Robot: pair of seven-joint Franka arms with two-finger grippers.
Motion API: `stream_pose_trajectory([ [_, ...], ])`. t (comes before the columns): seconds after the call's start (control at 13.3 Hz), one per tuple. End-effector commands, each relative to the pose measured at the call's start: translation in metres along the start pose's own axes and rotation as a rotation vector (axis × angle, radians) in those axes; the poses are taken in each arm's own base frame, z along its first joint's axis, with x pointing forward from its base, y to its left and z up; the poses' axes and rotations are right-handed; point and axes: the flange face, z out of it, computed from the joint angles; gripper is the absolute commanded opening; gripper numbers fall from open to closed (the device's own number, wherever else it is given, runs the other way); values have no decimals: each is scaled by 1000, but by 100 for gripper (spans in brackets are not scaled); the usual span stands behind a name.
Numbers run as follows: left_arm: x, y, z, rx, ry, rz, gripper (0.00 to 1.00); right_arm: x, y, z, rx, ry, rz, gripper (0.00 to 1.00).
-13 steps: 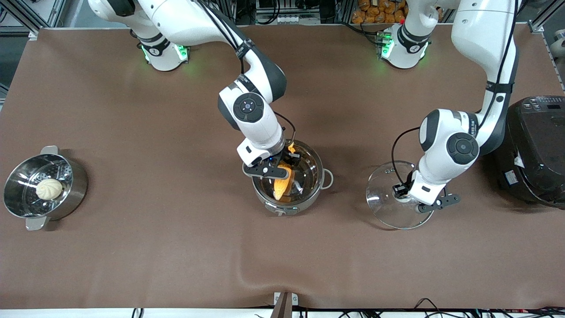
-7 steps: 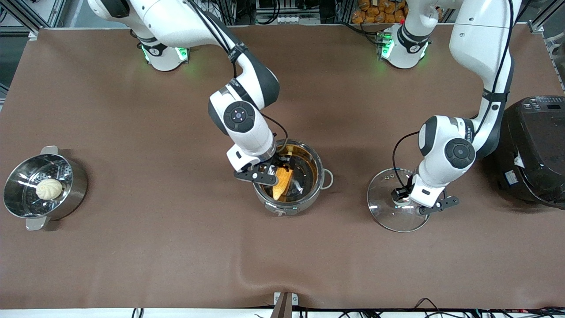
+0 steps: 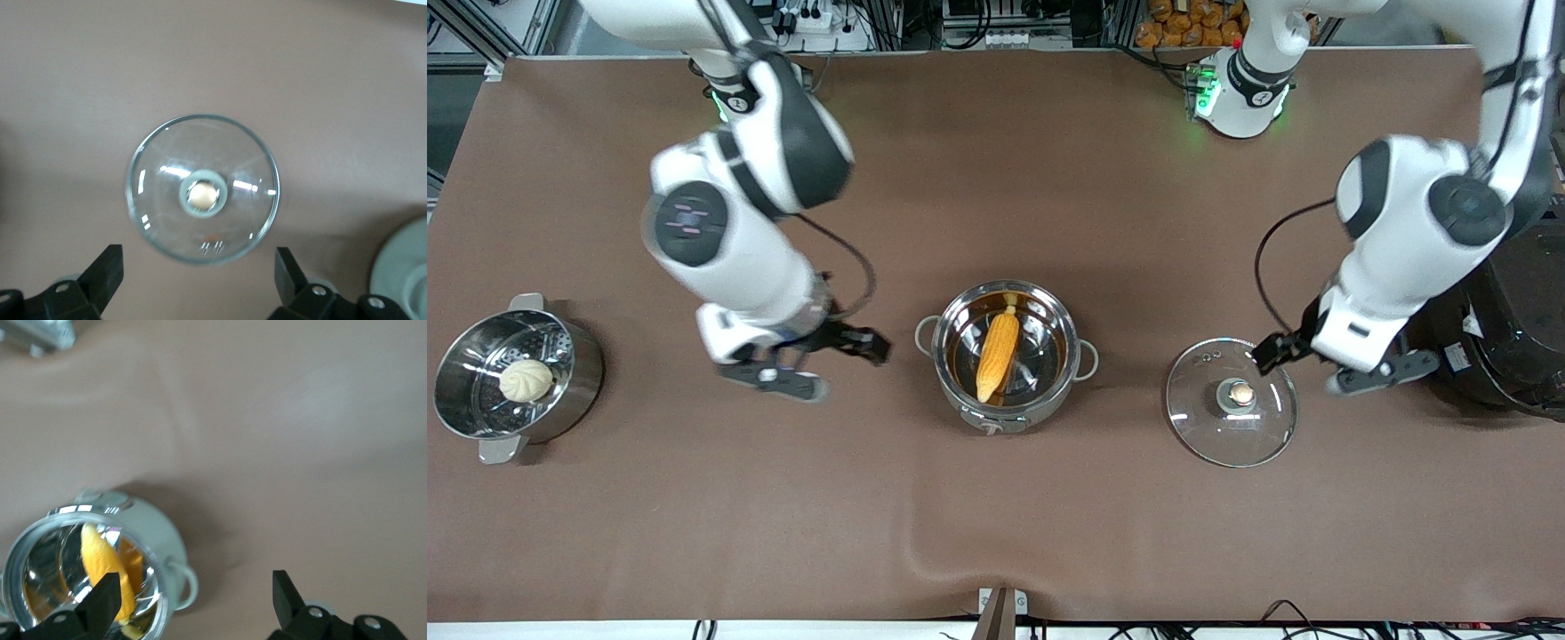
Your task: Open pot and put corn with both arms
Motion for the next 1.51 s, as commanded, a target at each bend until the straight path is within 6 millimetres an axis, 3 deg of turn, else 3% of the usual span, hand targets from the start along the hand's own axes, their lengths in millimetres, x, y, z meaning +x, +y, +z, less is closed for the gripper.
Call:
stream_pose_trajectory([
  [0.0,-17,-11,-64,28,-23,77,100,29,88,-46,-22,-37,-134,100],
  [0.23,-19,-14,-117,43,-56,151,100,48,182,-94,-79,-20,-212,100],
  [0.3,-16,-19,-137,46,-64,173,100,43,199,-105,-144,-2,-291,100],
  [0.38,-13,-34,-151,50,-75,181,100,37,222,-117,-155,3,-301,100],
  [0.45,-12,-35,-167,47,-74,219,100,35,253,-127,-149,6,-273,100],
  [0.53,-14,-42,-177,41,-88,243,100,23,267,-135,-143,12,-268,100],
  [0.75,-30,-42,-205,50,-161,341,100,-10,297,-148,-128,24,-239,100],
  [0.98,-39,-31,-214,52,-151,374,100,-33,314,-148,-96,35,-220,100],
  [1.13,-40,-29,-214,51,-155,379,100,-41,318,-144,-92,41,-219,100],
  [1.43,-40,-28,-213,49,-155,380,100,-36,322,-145,-93,37,-200,100],
])
